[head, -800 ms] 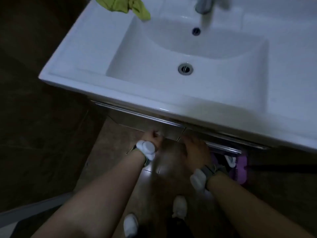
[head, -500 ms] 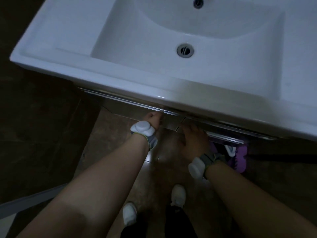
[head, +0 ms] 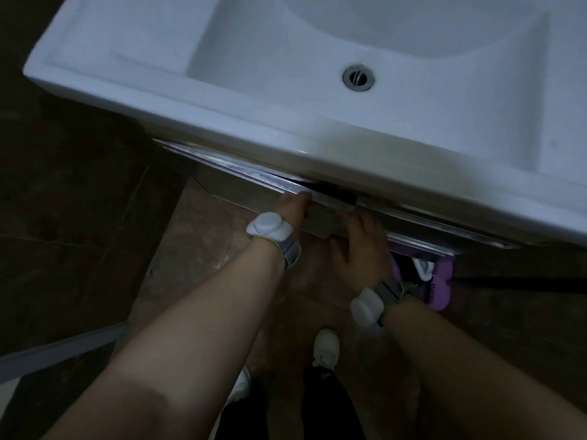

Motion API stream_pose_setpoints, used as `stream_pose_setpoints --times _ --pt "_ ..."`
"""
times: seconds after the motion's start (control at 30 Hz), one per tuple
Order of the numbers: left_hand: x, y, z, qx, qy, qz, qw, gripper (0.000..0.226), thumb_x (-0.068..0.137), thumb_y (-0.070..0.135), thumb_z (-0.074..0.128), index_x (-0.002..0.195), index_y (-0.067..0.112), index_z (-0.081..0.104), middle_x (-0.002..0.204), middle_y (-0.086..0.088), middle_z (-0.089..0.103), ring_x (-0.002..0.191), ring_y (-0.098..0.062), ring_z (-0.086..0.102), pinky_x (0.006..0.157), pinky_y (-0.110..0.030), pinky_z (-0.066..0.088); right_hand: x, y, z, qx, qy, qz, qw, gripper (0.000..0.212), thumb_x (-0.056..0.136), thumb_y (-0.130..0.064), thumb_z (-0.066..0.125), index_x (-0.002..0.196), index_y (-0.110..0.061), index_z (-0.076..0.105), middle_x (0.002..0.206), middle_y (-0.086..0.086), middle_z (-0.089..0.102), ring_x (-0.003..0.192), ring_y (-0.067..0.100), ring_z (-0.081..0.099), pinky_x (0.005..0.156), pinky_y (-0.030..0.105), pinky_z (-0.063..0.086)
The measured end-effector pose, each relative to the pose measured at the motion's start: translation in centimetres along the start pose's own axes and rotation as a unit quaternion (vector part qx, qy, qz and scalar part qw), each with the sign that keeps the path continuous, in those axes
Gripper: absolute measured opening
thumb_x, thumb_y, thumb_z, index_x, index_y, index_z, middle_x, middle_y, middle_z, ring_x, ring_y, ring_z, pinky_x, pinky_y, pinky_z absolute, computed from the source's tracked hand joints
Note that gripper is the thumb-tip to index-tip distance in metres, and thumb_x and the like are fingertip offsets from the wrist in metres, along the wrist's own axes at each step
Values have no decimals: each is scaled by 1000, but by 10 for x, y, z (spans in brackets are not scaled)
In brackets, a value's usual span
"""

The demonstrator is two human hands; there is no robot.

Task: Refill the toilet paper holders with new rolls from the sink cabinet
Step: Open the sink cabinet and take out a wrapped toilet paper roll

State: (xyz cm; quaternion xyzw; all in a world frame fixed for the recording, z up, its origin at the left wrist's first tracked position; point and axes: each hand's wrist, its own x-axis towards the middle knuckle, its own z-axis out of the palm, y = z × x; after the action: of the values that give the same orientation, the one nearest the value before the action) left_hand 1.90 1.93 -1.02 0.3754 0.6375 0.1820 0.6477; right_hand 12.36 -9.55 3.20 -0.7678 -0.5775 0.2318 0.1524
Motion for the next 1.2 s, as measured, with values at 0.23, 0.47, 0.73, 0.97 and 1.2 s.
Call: stream_pose_setpoints --times 0.23,0.47,0.73,0.97,1.2 --pt "-28 -44 -49 116 -21 53 992 24 88 42 55 72 28 67 76 8 70 74 -16 66 65 -27 50 -14 -37 27 -38 -60 3 997 47 85 -36 46 125 -13 55 121 17 60 114 36 51 93 43 40" --pt "-71 -87 -110 174 46 40 983 29 78 34 65 93 14 51 73 4 62 65 -11 60 62 -30 49 -49 -83 81 25 -124 -16 992 22 92 -20 48 98 -9 65 91 16 67 85 32 58 70 35 44" --pt "-99 -116 -166 271 149 145 940 81 87 31 60 150 19 9 153 -12 24 128 -32 42 103 -39 36 -64 -126 125 9 -194 -33 980 28 90 -22 53 113 -10 61 120 17 58 109 34 54 92 43 45" --pt "-111 -116 -238 433 195 134 870 65 92 10 37 149 27 11 147 -12 34 115 -36 51 91 -44 46 -62 -159 153 -87 -174 -106 975 63 90 -35 53 144 -14 28 151 12 31 139 28 28 115 39 22" --pt "-104 -109 -274 487 264 58 830 68 94 10 42 149 33 9 145 -11 34 121 -34 43 101 -45 34 -50 -178 171 -33 -154 -116 981 71 86 -29 58 146 -15 23 152 16 29 140 32 26 115 42 23"
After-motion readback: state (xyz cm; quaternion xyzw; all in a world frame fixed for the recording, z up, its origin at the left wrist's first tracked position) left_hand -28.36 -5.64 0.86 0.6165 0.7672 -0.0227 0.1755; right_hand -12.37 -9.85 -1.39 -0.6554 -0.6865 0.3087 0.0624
